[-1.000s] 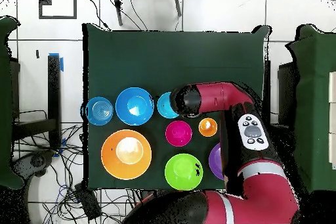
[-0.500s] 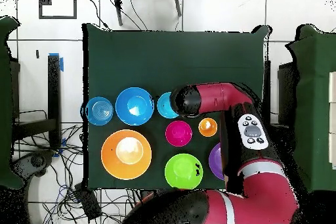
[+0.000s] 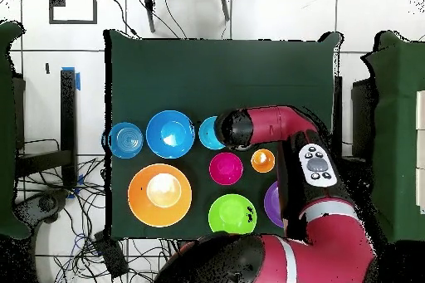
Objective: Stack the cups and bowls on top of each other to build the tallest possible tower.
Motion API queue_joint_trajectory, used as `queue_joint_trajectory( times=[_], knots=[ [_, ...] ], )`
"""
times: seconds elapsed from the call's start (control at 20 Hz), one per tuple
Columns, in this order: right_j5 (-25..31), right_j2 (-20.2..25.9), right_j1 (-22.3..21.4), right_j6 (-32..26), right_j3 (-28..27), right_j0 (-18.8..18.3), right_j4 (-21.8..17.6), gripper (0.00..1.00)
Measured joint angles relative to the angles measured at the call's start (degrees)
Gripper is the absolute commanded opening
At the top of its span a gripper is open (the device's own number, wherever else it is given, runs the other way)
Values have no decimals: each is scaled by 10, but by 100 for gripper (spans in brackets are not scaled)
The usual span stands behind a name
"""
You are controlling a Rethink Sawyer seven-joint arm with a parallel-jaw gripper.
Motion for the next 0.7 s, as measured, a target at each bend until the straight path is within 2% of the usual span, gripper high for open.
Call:
queue_joint_trajectory(
  times=[0.15,0.2,0.7],
  knots=[
    [0,0,2,0,0,0,-5,100],
    [0,0,3,0,0,0,-10,0],
    [-2,0,3,0,0,0,-17,0]
  ],
)
